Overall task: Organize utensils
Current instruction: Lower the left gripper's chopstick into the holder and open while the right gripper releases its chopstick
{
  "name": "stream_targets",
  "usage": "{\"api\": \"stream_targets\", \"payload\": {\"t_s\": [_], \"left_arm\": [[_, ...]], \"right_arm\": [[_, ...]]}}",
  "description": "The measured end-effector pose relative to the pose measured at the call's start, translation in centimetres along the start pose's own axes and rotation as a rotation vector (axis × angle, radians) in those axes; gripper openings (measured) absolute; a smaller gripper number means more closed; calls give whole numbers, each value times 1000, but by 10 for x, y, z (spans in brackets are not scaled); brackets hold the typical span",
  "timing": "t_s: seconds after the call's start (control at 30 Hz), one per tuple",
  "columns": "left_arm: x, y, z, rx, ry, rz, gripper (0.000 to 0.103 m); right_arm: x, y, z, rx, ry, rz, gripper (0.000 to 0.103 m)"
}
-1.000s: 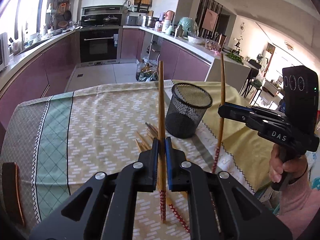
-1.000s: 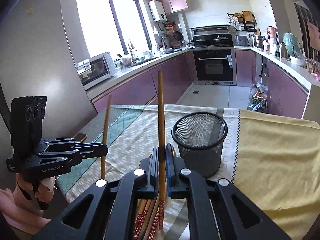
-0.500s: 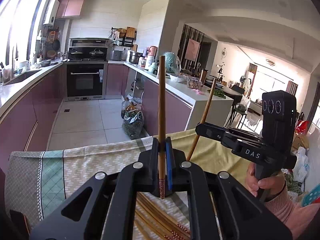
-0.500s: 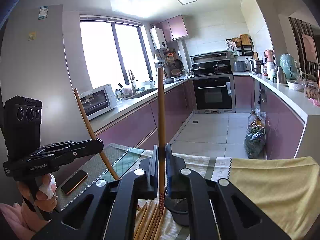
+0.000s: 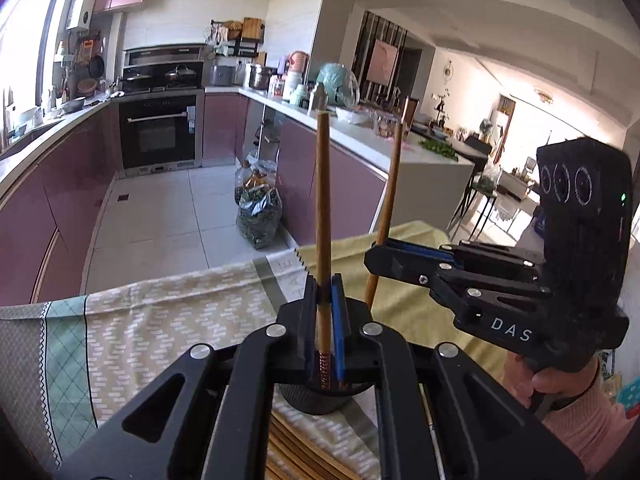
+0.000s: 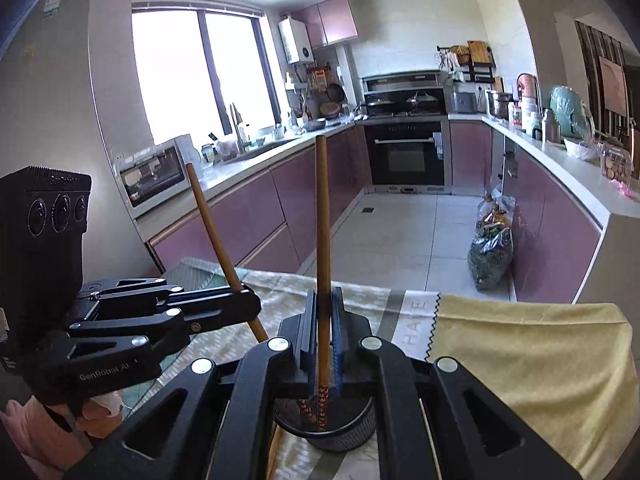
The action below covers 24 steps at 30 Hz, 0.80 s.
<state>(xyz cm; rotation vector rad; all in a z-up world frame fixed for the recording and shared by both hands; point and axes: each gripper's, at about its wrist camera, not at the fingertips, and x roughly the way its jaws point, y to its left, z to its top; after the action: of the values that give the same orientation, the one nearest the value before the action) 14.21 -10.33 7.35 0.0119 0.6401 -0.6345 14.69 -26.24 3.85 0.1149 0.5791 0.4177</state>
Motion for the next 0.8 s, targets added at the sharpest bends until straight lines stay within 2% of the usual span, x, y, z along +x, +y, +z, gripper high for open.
{"api": "stream_targets", "payload": {"t_s": [0.13, 0.43, 0.53, 0.57, 0.63, 0.73, 0.8], "left_arm": [[29, 5, -20, 6, 78, 2, 8], [53, 11, -24, 14, 106, 24, 9], [52, 14, -25, 3, 97, 34, 14], [49, 15, -26, 0, 91, 40, 21], [41, 15, -29, 5, 64, 74, 26], [19, 17, -35, 6, 14, 102, 30], [1, 20, -42, 4, -22, 123, 33]], "right_arm": [[21, 0, -10, -1, 98, 4, 6], [34, 1, -10, 35, 128, -19, 7], [37, -2, -9, 59, 118, -25, 10], [35, -3, -10, 65, 110, -24, 12], [29, -3, -10, 72, 82, -28, 20], [14, 0, -12, 66, 47, -34, 21], [2, 4, -15, 62, 24, -5, 22]]}}
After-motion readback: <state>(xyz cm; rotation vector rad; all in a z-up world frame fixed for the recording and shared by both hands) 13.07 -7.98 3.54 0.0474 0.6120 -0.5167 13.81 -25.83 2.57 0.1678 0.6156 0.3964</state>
